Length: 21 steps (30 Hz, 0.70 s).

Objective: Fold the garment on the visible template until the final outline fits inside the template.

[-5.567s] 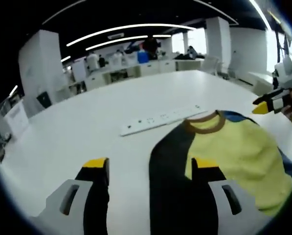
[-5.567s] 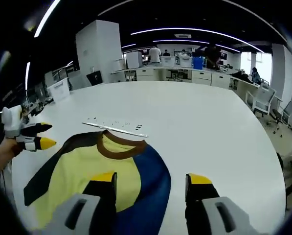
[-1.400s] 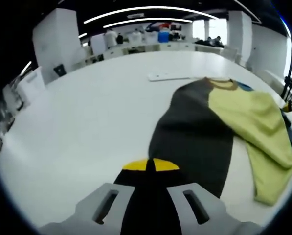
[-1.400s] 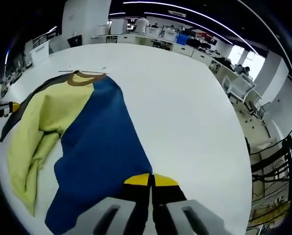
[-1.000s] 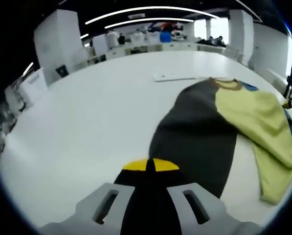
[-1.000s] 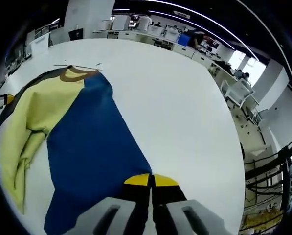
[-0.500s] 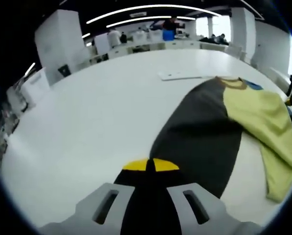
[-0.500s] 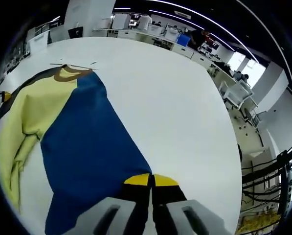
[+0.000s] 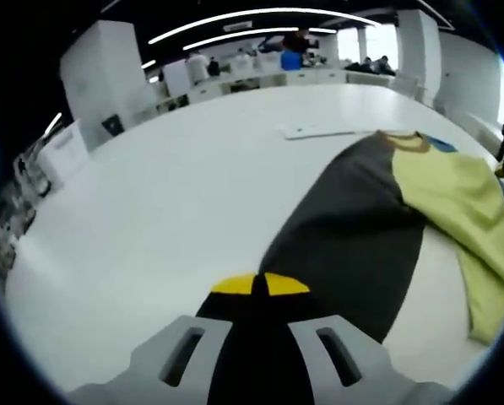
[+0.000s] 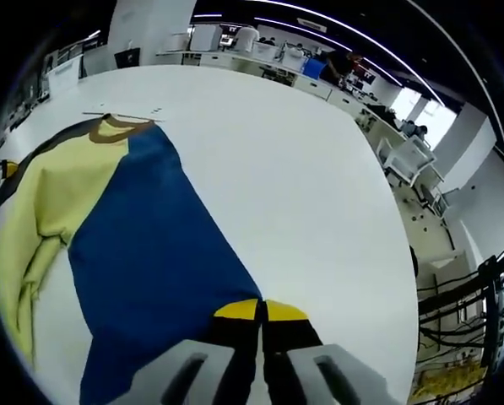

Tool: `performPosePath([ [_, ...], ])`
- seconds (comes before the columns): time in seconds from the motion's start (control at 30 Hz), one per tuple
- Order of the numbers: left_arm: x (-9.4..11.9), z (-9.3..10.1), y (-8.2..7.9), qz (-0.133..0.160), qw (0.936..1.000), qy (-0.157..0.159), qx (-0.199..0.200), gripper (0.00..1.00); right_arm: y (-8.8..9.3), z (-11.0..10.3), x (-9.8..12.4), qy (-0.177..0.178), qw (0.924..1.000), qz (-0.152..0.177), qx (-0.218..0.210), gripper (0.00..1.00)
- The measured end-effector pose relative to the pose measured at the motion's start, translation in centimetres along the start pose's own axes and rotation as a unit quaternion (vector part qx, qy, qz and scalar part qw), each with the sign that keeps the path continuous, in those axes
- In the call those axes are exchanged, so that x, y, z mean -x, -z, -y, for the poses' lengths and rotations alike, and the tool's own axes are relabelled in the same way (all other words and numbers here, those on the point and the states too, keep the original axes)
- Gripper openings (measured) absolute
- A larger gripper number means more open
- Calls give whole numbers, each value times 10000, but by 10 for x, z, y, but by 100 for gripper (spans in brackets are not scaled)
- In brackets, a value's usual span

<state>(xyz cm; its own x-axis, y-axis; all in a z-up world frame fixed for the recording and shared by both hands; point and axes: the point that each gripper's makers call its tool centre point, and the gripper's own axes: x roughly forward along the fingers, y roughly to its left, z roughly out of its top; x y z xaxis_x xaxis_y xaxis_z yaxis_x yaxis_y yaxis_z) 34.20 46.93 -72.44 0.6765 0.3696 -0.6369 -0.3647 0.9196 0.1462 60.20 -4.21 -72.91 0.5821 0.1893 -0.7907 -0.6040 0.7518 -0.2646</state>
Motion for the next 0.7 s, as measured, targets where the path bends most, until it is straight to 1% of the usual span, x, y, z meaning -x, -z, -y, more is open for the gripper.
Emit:
performPosePath([
  [0.13, -2, -3, -1, 11, 10000, -2, -65, 0, 1, 3, 0, 39, 10000, -16, -40, 0],
  [0.27, -3, -6, -1, 36, 10000, -10, -11, 0, 0, 4, -1, 58, 10000, -18, -64, 0],
  [0.37, -4, -7, -3, 60, 9998, -31, -199, 0, 0, 6, -2, 91, 9999, -9, -62, 0],
  [0.57, -7, -12, -4, 93, 9999, -41, -41, 0, -1, 10, -4, 120, 9999, -3, -34, 0],
  [0.7, -10, -14, -7, 83, 9999, -47, -129, 0, -2, 13, -6, 137, 9999, -4, -40, 0],
])
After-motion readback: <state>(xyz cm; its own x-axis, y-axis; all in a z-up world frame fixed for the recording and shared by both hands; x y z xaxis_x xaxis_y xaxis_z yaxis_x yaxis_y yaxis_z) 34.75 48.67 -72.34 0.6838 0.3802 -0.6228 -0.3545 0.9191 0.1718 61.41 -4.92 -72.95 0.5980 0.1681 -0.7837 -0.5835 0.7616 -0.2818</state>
